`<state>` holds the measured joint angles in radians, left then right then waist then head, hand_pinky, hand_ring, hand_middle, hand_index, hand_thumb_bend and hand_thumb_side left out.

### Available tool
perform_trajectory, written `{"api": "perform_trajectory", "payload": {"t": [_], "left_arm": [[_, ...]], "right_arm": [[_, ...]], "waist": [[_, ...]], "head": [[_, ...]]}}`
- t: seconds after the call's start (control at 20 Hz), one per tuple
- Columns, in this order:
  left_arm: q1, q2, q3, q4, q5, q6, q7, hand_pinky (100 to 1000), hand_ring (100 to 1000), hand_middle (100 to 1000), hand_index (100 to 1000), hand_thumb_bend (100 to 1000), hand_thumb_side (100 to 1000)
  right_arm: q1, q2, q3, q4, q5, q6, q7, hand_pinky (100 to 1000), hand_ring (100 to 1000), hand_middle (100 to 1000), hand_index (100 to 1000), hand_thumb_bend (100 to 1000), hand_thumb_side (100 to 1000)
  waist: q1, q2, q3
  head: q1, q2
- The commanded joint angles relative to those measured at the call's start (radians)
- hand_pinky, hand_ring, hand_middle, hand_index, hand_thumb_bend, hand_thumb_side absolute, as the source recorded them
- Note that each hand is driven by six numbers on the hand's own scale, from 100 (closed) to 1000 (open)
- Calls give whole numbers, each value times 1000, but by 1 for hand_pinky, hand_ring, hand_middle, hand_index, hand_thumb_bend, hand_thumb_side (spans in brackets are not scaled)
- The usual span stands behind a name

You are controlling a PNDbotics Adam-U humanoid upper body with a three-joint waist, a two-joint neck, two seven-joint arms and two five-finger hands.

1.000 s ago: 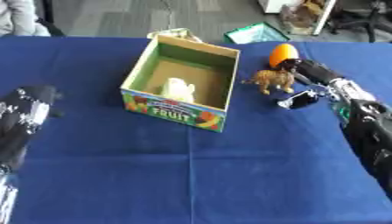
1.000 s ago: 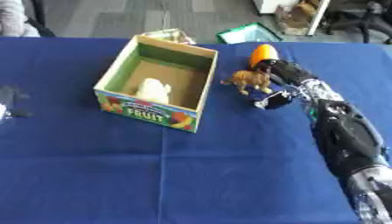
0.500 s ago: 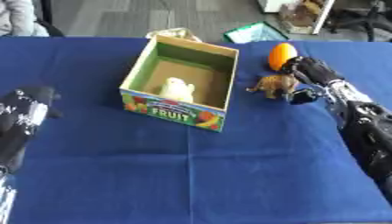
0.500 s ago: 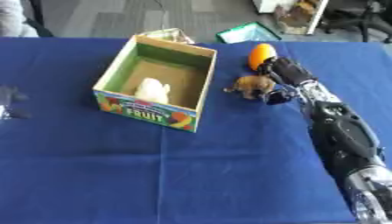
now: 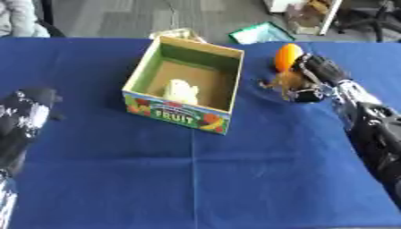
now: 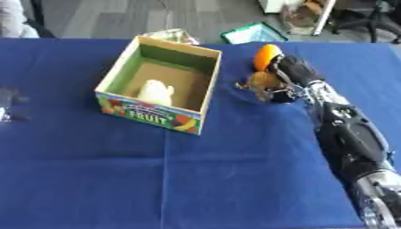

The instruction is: Pick up objects on the table and place them in the box.

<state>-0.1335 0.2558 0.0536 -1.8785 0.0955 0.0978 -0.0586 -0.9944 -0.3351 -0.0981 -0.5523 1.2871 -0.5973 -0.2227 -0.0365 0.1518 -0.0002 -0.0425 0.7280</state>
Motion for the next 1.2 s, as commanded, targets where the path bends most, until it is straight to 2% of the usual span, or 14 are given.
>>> {"api": "perform_trajectory", "payload": {"t": [0.05, 0.1, 0.35, 0.55, 1.0, 1.2], "left_arm": [[-9, 20, 7, -17, -1, -2, 2, 593, 738, 566, 664, 304, 469], [-9, 20, 7, -17, -1, -2, 2, 593, 738, 566, 664, 304, 468], [-10, 18, 4, -16, 1, -2, -1, 593, 738, 566, 663, 305, 468], [-15, 16, -2, -16, 4, -2, -7, 593, 738, 566, 663, 304, 468], [-32, 13, -16, -16, 12, -1, -22, 593, 737, 566, 663, 306, 466], [-39, 11, -19, -17, 16, 0, -25, 593, 737, 565, 663, 308, 465]], "right_arm": [[-44, -4, 9, -75, -66, -34, 40, 517, 483, 351, 388, 125, 173], [-51, 2, 13, -88, -85, -42, 57, 518, 483, 350, 388, 147, 118], [-88, 49, 27, -132, -167, -63, 148, 522, 486, 350, 391, 140, 111], [-119, 101, 39, -153, -181, -76, 200, 525, 489, 357, 399, 147, 112], [-161, 183, 44, -170, -164, -83, 223, 528, 493, 361, 408, 142, 111], [-162, 187, 49, -177, -159, -91, 217, 527, 492, 360, 408, 143, 109]], "waist": [[1, -17, -2], [1, -18, -1], [3, -20, 6], [6, -19, 22], [6, -11, 73], [4, -10, 90]], "head": [[2, -9], [1, -9], [-5, -8], [-17, -10], [-51, -21], [-62, -24]]}}
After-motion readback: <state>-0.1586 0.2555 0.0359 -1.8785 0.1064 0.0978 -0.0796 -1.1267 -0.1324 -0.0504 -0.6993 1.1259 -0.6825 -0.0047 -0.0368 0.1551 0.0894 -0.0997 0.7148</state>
